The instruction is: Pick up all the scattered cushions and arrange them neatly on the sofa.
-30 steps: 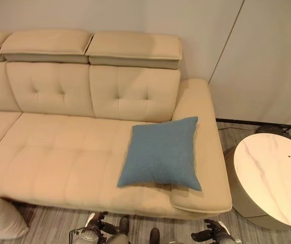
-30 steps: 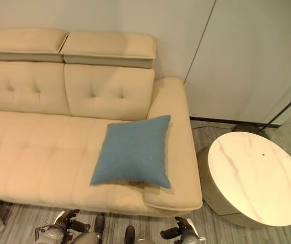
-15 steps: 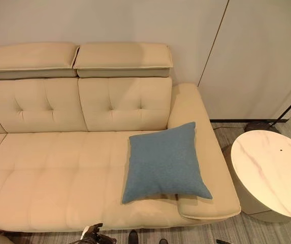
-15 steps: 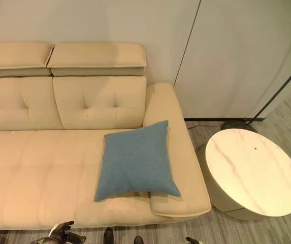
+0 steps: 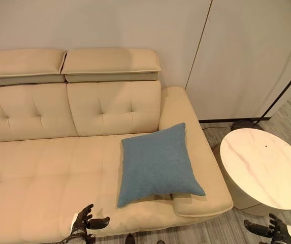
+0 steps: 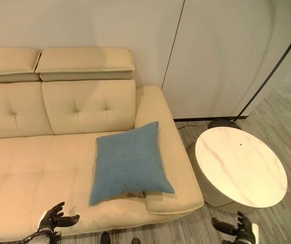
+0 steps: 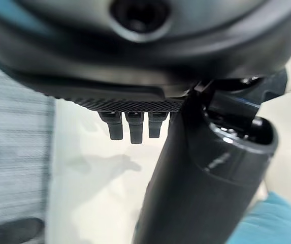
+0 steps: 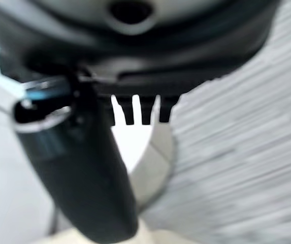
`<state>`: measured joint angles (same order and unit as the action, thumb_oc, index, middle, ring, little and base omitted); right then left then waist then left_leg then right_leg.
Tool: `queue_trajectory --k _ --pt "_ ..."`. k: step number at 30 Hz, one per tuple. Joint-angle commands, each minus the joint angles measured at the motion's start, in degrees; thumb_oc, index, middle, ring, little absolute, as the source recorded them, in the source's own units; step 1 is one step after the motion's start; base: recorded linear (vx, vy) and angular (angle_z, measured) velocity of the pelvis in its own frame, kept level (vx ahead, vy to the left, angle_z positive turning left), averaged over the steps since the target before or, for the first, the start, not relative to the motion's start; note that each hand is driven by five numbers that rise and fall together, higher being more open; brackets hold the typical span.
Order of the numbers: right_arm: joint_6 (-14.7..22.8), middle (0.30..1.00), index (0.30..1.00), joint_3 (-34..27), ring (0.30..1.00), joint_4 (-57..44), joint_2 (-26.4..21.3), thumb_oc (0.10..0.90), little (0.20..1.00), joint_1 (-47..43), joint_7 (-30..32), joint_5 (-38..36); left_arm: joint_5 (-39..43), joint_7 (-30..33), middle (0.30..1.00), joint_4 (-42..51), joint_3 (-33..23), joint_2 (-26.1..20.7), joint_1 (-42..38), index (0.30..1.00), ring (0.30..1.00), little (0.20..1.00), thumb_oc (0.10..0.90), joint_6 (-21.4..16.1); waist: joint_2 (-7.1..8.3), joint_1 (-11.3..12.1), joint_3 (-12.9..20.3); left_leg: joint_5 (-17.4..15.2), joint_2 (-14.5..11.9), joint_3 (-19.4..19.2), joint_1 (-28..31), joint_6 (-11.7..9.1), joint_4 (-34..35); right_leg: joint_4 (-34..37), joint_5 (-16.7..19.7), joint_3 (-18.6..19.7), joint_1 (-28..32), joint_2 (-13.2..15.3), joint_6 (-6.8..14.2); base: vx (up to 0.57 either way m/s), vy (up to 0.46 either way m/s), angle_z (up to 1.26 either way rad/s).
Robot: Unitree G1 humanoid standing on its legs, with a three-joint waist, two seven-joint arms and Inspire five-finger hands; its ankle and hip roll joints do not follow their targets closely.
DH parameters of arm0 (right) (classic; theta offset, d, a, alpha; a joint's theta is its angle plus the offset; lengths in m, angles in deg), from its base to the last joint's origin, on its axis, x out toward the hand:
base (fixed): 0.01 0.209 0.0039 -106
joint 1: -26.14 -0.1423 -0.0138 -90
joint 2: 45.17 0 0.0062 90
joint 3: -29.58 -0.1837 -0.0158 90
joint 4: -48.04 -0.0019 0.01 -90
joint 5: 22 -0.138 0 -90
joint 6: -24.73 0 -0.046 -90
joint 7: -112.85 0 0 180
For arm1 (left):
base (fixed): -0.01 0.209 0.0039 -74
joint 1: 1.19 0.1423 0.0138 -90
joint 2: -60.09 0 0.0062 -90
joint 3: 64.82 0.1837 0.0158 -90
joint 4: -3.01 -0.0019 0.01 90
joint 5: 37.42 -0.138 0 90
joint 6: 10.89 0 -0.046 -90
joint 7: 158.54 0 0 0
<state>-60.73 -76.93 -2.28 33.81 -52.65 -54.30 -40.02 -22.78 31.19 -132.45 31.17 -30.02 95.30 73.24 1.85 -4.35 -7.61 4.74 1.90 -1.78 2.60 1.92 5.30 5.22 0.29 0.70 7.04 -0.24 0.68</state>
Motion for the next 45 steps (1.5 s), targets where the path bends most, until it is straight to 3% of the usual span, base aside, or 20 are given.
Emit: queue_trajectory --k 1,7,12,28,32,38,45 --pt "7.7 0.9 0.9 -2.6 0.9 -6.3 -2.6 0.8 0.9 -3.8 1.9 -7.8 2.2 1.6 0.9 3.8 -1.9 -0.7 -3.7 0.9 0.9 0.9 0.8 -3.5 0.9 1.0 1.1 -7.7 1.0 1.2 -0.1 0.3 -0.3 -2.6 0.1 -0.5 -4.7 3.3 5.2 0.03 0.027 0.04" --pt "10.9 0.9 0.9 -0.8 0.9 -16.2 -0.8 0.8 0.9 -8.3 4.0 -10.5 3.3 3.2 0.9 9.2 -1.3 -0.9 -4.1 0.9 0.9 0.9 0.8 -4.1 0.82 2.1 1.5 -8.0 1.1 1.7 -0.2 0.2 -0.3 -2.0 0.0 -1.4 -4.6 3.5 5.1 0.04 0.019 0.06" --pt "11.4 0.9 0.9 4.4 0.9 -21.1 0.3 0.8 0.9 -13.4 5.1 -9.1 3.4 4.7 0.9 12.6 -0.1 -1.4 -5.4 0.9 0.9 0.9 0.8 -4.4 0.84 3.5 1.5 -8.0 1.1 2.1 -0.4 0.1 -0.3 -1.0 0.0 -2.1 -4.2 3.4 4.9 0.03 0.011 0.06" --pt "7.4 0.9 0.9 18.2 0.9 -7.5 2.2 0.8 0.9 -30.4 9.0 -3.4 2.6 8.6 0.9 17.1 5.7 -4.0 -17.3 0.9 0.9 0.9 0.8 -5.2 0.18 5.3 -3.0 -4.5 1.2 3.7 -10.6 -0.6 -0.3 -0.9 1.6 -3.3 -13.5 2.8 4.0 -0.05 -0.007 0.09" --pt "7.0 0.9 0.9 22.9 0.9 -3.2 4.3 0.8 0.9 -35.0 7.2 -4.9 7.2 9.6 0.9 15.6 6.2 -2.6 -22.1 0.9 0.9 0.9 0.8 -6.7 0.09 5.5 -4.6 -3.5 1.5 3.8 -13.5 -0.7 -0.3 -1.0 2.3 -3.1 -16.7 2.4 3.6 -0.04 -0.01 -0.01" --pt "7.6 0.9 0.9 26.9 0.9 -2.1 7.5 0.8 0.9 -38.7 5.8 -6.8 8.4 11.5 0.9 11.4 7.7 -2.1 -28.4 0.9 0.9 0.9 0.8 -7.4 -0.18 5.4 -5.5 -2.7 1.5 3.3 -15.9 -1.0 -0.4 -1.1 2.9 -2.5 -19.4 2.2 3.4 -0.01 -0.003 -0.03" --pt "9.0 0.9 0.9 31.0 0.9 -7.7 10.0 0.8 0.9 -39.7 3.6 -7.0 10.9 12.9 0.9 8.4 8.8 -0.6 -33.7 0.9 0.9 0.9 0.8 -8.3 -0.86 4.2 -6.7 -2.1 1.5 2.4 -17.6 -1.2 -0.3 -1.2 3.3 -1.5 -21.3 2.0 3.4 0.0 -0.003 -0.13"
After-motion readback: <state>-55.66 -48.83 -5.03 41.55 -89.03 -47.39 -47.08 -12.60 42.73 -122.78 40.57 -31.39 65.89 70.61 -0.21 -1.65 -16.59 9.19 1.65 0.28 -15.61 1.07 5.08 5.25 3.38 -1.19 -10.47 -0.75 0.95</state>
